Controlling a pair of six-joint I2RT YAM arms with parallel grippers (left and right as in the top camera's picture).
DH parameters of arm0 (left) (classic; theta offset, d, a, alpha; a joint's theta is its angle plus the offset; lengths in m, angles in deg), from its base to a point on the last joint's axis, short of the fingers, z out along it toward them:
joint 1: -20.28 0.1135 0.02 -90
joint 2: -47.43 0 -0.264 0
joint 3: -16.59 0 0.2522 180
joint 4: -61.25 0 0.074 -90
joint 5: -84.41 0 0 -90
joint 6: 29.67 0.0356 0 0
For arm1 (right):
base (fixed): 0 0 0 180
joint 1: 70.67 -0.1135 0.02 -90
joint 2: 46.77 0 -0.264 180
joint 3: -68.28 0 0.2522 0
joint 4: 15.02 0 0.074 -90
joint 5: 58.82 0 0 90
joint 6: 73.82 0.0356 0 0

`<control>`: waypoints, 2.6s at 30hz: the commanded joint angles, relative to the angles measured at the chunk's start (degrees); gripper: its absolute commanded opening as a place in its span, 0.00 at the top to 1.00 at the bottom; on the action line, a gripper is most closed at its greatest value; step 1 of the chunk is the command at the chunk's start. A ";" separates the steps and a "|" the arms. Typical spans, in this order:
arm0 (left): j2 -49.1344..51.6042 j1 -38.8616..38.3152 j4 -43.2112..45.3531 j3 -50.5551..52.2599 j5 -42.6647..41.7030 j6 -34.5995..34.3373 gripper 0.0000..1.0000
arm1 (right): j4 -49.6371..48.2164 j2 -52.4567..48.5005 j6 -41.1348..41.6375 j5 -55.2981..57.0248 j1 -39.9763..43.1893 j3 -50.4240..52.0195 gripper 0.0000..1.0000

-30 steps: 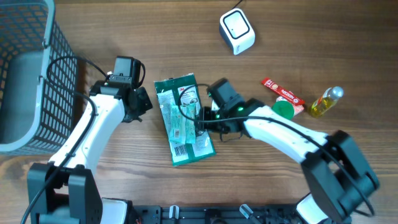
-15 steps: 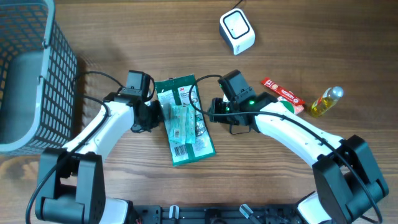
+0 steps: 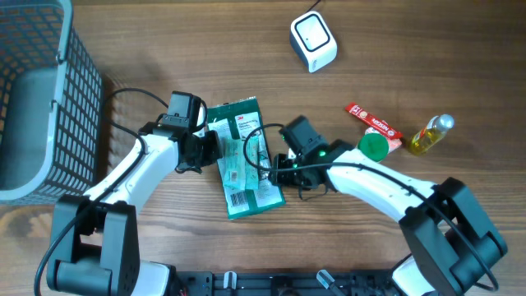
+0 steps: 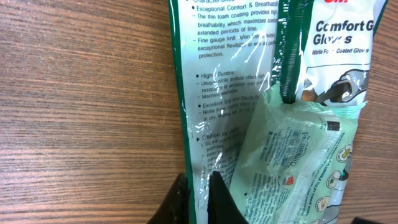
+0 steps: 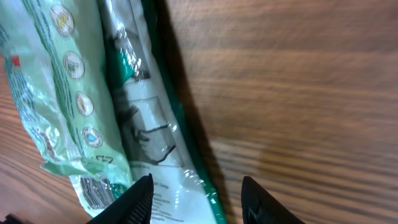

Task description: Scan the item barcode

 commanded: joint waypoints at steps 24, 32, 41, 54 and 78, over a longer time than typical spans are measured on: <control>0.46 -0.24 0.33 0.37 -0.46 2.23 0.96 | -2.25 -0.87 1.70 -1.36 0.07 0.90 0.54; 0.46 -0.24 1.16 0.37 -0.24 2.82 0.96 | -1.22 -0.87 7.58 -4.35 -3.96 1.77 0.53; 0.46 -0.24 1.40 0.37 -0.22 2.84 0.96 | -4.26 -0.87 9.11 -2.01 -7.67 1.77 0.53; 0.46 -0.04 1.44 0.37 -0.24 2.82 0.88 | -0.09 -1.07 10.21 -0.39 -2.34 1.77 0.53; 0.46 4.26 -0.11 0.37 -7.15 10.32 0.85 | -9.64 -0.42 5.38 -11.65 1.75 0.87 0.67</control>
